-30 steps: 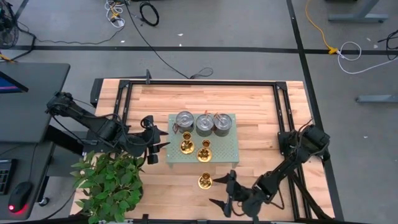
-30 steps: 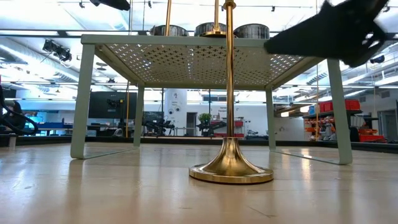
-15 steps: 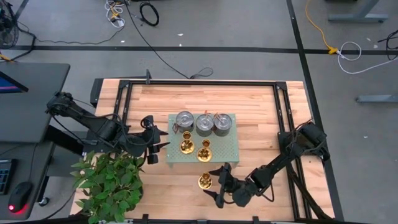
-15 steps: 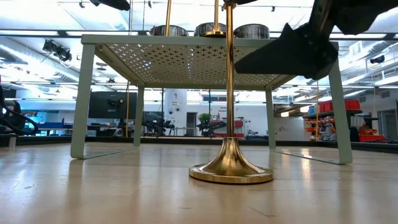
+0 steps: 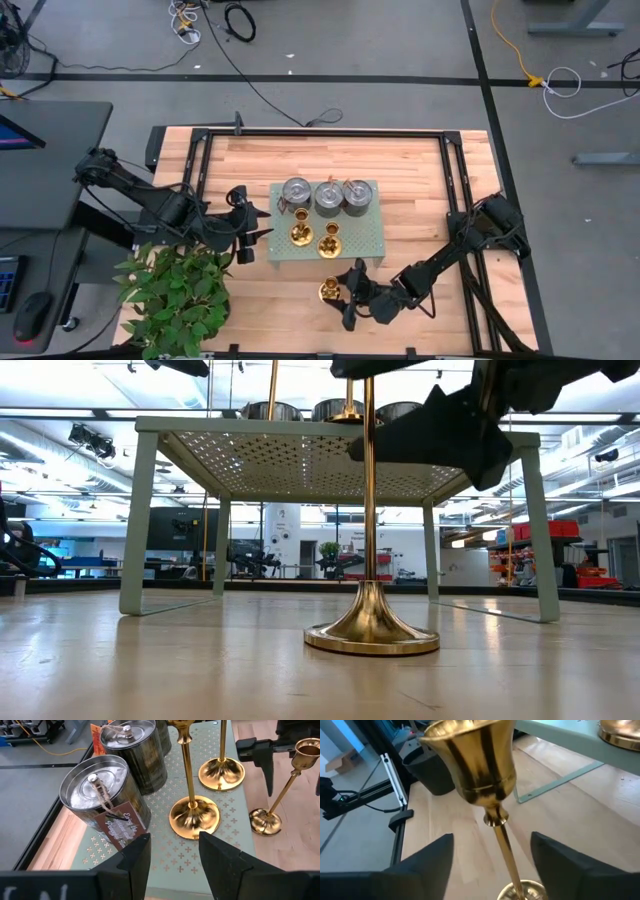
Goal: Pick & Place candle stick holders
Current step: Put the top golden candle holder on the shelf aligned with the left orange scented candle
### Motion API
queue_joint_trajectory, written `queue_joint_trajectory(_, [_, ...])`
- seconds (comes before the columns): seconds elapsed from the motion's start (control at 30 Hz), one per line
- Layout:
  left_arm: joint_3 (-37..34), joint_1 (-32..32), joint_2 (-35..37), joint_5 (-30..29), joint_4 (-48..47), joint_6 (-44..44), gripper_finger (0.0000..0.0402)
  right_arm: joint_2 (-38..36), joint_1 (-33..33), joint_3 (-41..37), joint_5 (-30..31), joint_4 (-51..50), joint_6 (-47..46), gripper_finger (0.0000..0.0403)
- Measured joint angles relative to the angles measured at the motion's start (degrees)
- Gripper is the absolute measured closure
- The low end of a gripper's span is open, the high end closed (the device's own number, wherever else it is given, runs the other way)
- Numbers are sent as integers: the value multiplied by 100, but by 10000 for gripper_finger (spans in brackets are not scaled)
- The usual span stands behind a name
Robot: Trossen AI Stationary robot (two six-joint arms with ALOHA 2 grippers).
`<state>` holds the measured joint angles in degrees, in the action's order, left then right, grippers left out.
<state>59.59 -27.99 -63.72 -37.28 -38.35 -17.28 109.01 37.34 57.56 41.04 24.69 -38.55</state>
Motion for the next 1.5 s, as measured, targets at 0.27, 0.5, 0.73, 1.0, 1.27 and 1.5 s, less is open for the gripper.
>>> queue_joint_trajectory(0.27, [0, 0, 0, 2, -2, 0, 232, 21, -2, 0, -4, 38, 1, 253])
queue_joint_trajectory(0.5, [0, 0, -1, 1, -1, 0, 232, 358, -12, 1, -181, 534, 94, 366])
queue_joint_trajectory(0.73, [0, 0, -2, 0, -17, 0, 232, 429, -3, 9, -284, 769, 93, 392])
queue_joint_trajectory(1.0, [0, 0, -2, 2, -58, 0, 232, 121, 187, -13, -659, 761, 149, 397])
queue_joint_trajectory(1.27, [0, 0, -2, 2, -59, 0, 232, -959, 639, -9, 17, -40, 488, 397])
queue_joint_trajectory(1.5, [0, 0, -2, 2, -90, 0, 232, -1815, 1202, 188, 1151, -988, 768, 398])
